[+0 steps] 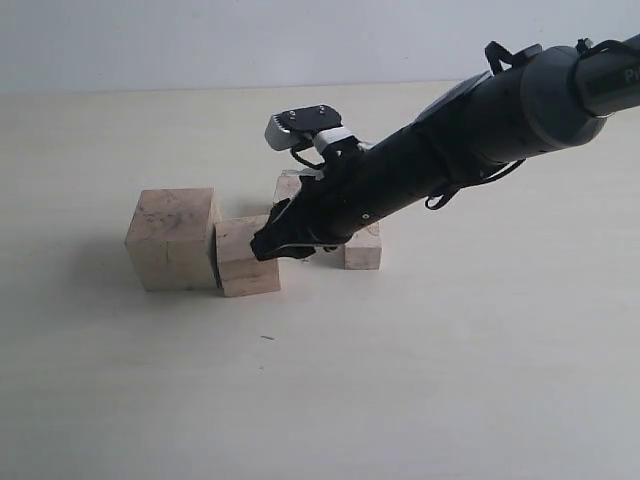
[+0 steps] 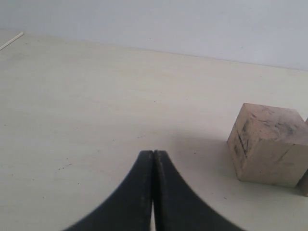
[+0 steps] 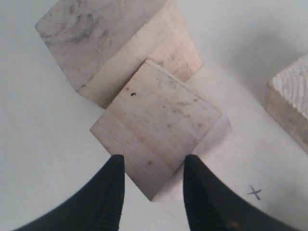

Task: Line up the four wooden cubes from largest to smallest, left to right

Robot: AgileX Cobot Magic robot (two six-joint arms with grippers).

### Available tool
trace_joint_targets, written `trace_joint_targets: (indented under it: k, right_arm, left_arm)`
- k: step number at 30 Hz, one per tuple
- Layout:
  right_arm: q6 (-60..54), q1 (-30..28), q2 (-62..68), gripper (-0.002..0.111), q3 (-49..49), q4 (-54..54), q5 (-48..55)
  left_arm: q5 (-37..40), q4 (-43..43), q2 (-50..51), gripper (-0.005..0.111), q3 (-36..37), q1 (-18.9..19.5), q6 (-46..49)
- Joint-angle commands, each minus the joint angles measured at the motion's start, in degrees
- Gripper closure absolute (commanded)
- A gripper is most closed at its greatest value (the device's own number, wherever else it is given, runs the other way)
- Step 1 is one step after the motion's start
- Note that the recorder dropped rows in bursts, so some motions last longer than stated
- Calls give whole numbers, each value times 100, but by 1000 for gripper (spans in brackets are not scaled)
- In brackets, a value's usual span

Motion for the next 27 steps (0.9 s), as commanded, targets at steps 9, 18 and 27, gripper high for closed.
trace_joint_targets:
  k: [9,18,27]
  right_arm:
    - [434,-17,-3,69,-19,41,247]
    - [435,-17,-183,69,-19,41,328]
    - [794,-17,-1224,70,-19,41,-1288]
  left_arm:
    - [-60,-16,-35,107,20,-32,3]
    - [-60,-16,-35,107,20,-32,3]
    - [-60,-16,-35,107,20,-32,3]
